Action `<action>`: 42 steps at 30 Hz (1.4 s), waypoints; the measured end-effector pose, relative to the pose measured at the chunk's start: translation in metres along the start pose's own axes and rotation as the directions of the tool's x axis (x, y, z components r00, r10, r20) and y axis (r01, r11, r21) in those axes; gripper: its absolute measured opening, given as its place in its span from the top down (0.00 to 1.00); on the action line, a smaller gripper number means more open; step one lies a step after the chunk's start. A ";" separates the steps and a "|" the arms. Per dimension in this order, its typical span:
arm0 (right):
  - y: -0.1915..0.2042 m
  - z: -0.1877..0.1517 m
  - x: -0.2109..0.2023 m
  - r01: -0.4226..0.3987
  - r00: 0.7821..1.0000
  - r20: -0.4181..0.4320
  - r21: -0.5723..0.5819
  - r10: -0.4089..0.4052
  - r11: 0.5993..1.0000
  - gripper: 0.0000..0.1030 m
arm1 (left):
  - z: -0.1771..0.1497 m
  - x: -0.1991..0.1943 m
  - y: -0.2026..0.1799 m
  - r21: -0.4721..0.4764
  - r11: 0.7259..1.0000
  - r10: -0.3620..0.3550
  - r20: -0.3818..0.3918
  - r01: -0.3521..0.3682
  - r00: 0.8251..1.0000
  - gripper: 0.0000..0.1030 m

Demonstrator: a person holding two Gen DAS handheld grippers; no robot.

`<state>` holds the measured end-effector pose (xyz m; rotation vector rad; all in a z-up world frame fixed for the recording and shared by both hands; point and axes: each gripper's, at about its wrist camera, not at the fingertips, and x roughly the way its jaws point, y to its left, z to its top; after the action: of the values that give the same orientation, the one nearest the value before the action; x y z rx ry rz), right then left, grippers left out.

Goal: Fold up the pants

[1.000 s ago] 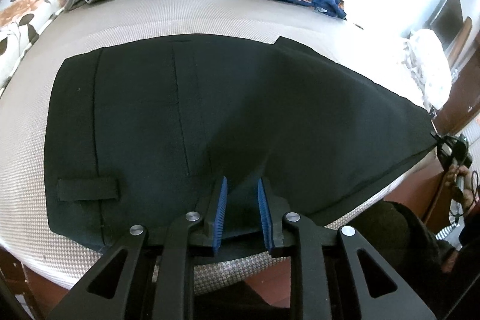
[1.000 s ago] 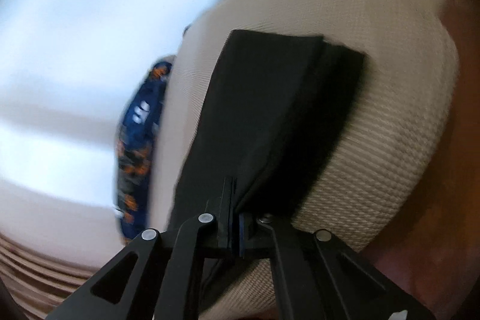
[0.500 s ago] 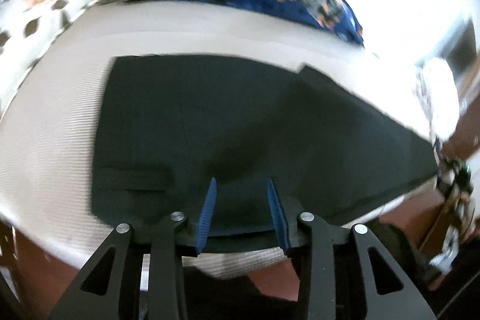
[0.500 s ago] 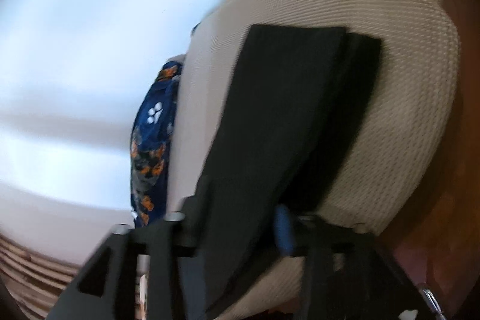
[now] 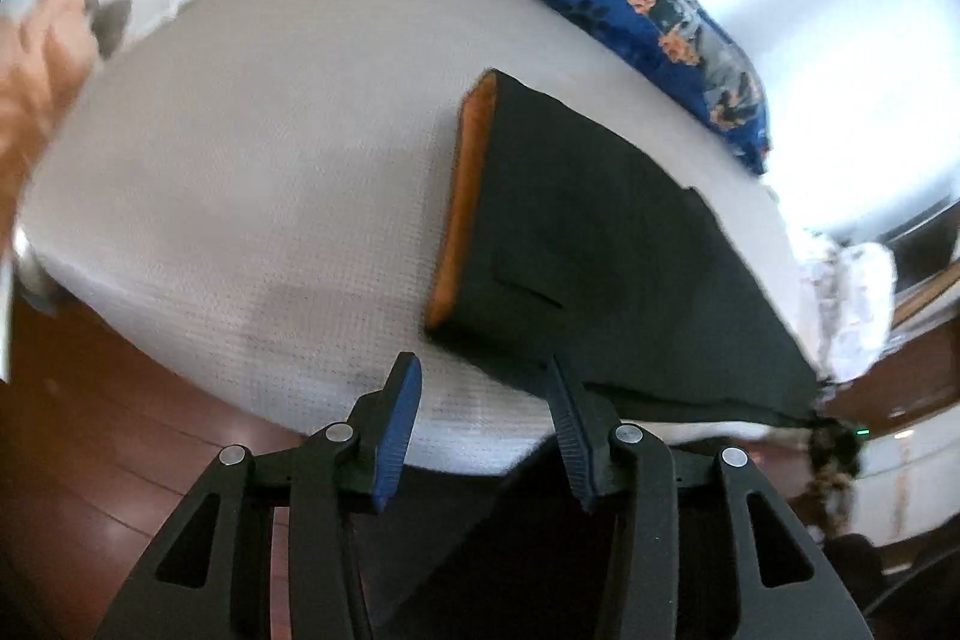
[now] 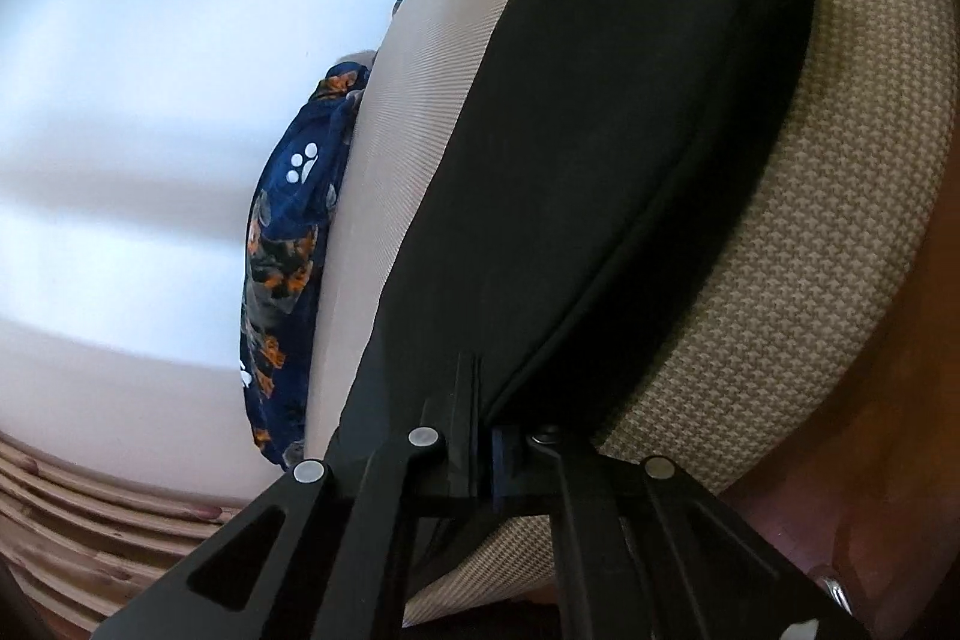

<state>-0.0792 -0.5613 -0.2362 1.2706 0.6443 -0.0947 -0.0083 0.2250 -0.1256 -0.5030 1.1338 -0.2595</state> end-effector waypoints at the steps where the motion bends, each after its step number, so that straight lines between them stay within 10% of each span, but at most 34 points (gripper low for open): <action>1: -0.001 0.000 0.000 -0.003 1.000 0.000 0.000 0.003 1.000 0.95 | -0.001 0.003 0.000 -0.013 1.000 -0.029 -0.010 0.028 1.000 0.57; 13: -0.012 -0.001 -0.001 -0.042 0.999 -0.006 0.023 0.042 0.999 0.95 | 0.017 0.033 -0.004 -0.085 0.989 -0.125 -0.058 0.120 0.990 0.57; 34: -0.007 0.002 -0.012 0.010 1.000 -0.011 -0.013 -0.010 1.000 0.96 | 0.016 0.023 -0.002 -0.040 0.998 0.054 -0.015 -0.055 0.998 0.72; 42: -0.017 0.005 -0.027 -0.056 0.998 0.046 0.061 0.053 0.997 0.92 | 0.026 -0.018 -0.037 0.013 0.988 0.153 0.139 -0.157 0.978 0.72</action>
<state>-0.1061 -0.5787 -0.2364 1.3417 0.5717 -0.0987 0.0101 0.2074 -0.0842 -0.4029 1.0285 -0.1007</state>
